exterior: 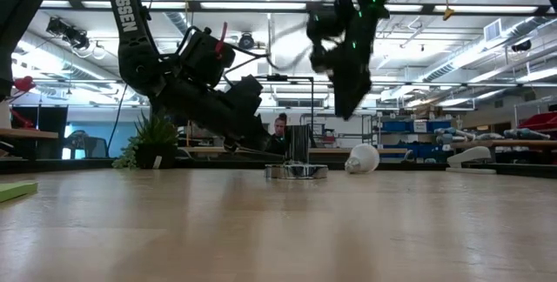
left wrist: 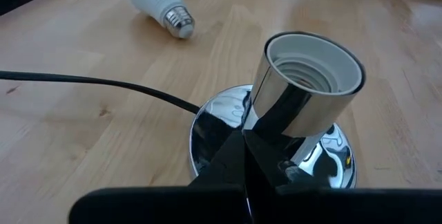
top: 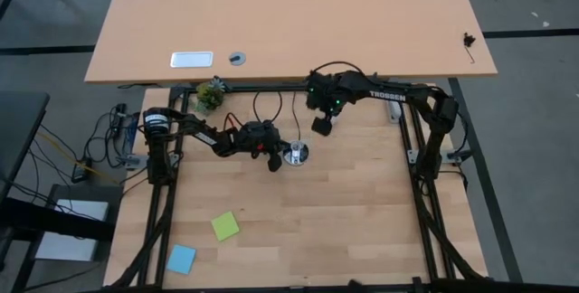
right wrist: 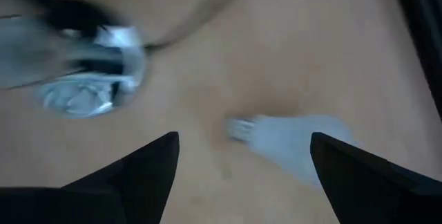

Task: Screw lightbulb
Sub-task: Insert the lightbulb into the lamp

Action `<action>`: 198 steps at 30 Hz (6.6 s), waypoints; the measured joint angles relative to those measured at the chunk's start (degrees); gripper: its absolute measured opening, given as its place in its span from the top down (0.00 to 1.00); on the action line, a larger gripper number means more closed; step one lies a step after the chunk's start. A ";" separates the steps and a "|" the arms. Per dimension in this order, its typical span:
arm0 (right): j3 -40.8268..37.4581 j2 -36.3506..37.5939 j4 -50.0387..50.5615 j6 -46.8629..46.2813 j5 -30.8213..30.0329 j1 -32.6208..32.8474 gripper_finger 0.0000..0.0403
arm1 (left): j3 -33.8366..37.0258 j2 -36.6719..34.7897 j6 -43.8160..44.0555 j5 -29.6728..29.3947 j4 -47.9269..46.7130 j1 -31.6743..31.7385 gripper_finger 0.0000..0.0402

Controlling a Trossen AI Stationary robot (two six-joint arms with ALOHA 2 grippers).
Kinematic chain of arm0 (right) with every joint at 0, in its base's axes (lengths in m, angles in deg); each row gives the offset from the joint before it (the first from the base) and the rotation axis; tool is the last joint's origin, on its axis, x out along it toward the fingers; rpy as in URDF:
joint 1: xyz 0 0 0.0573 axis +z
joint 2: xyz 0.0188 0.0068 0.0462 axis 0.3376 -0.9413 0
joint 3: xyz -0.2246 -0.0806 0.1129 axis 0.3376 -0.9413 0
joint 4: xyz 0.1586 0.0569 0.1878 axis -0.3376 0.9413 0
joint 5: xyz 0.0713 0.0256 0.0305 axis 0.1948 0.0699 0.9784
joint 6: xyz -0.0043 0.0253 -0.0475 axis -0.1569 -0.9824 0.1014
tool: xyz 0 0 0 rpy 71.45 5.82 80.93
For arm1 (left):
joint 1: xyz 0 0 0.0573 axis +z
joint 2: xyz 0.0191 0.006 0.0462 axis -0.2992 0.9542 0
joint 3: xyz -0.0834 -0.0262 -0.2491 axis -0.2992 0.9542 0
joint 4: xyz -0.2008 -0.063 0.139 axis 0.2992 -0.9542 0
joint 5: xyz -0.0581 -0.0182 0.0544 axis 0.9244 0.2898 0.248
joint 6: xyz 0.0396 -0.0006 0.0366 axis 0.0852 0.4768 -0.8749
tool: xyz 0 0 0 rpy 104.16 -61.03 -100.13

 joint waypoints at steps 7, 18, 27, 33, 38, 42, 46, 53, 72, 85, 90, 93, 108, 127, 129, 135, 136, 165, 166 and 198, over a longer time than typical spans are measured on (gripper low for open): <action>-8.13 -0.02 -7.06 -18.40 -1.80 -8.17 0.18 | 0.00 0.00 0.01 0.01 -0.05 0.00 1.00; -16.31 -0.02 -22.67 -31.04 3.86 -10.03 0.14 | 0.00 0.00 -0.04 0.00 -0.17 0.00 1.00; -16.68 -0.02 -24.14 -31.21 5.23 -9.98 0.18 | 0.02 0.00 -0.17 0.00 -0.68 0.00 1.00; -16.68 -0.07 -24.52 -34.29 5.68 -9.56 0.18 | 0.02 0.00 -0.20 0.00 -0.63 0.00 1.00; -16.63 -3.62 -27.78 -35.20 6.08 -9.00 0.15 | 0.02 0.00 -0.20 0.00 -0.64 0.02 1.00; -16.34 -6.63 -29.48 -35.12 6.22 -8.75 0.14 | 0.02 0.00 -0.20 0.00 -0.79 0.02 1.00; -15.94 -7.85 -29.74 -32.67 3.94 -7.93 0.17 | 0.04 0.00 -0.20 0.00 -0.96 0.02 1.00; -16.37 -4.40 -31.22 -26.10 2.96 -6.84 0.33 | 0.04 0.00 -0.39 0.00 -0.68 0.02 1.00; -16.26 9.35 -44.23 -16.50 5.68 2.89 0.54 | 0.04 0.00 -0.42 -0.02 -0.74 0.07 1.00; -16.26 10.54 -44.88 -11.14 -0.25 14.49 0.63 | 0.04 0.00 -0.39 -0.07 -0.71 0.07 1.00; -16.26 10.55 -42.31 -11.14 -0.26 14.89 0.61 | 0.04 0.00 -0.25 0.36 1.13 0.07 1.00; -16.26 11.57 -40.98 -11.00 -0.26 15.51 0.62 | 0.04 -0.44 1.03 3.56 2.58 0.13 1.00; -16.26 18.69 -37.36 -7.62 -1.74 16.77 0.62 | 0.13 -4.63 1.45 6.30 -2.62 0.53 0.84; -16.26 20.36 -50.19 -2.35 -3.28 25.50 0.62 | 0.11 -34.42 -1.63 15.50 -3.62 0.57 0.74; -16.24 20.56 -52.60 -1.90 -3.51 26.11 0.62 | 0.11 -36.31 -1.57 16.53 -2.47 0.55 0.74; -16.20 20.59 -58.44 0.31 -4.59 26.73 0.62 | 0.11 -37.27 -0.67 19.20 3.84 -0.07 0.74; -16.20 20.59 -59.17 0.49 -4.63 26.69 0.62 | 0.11 -37.26 -0.06 19.53 4.56 -0.07 0.74; -16.22 20.59 -67.90 2.17 -3.31 26.36 0.62 | -3.70 -35.54 0.79 14.39 7.77 -4.67 0.29; -16.22 20.59 -68.04 2.17 -3.24 26.36 0.62 | -4.14 -35.09 0.76 14.38 7.87 -4.77 0.29; -16.22 18.73 -70.47 1.69 -2.26 26.32 0.62 | -8.22 -31.78 -0.82 13.89 7.74 -5.33 0.30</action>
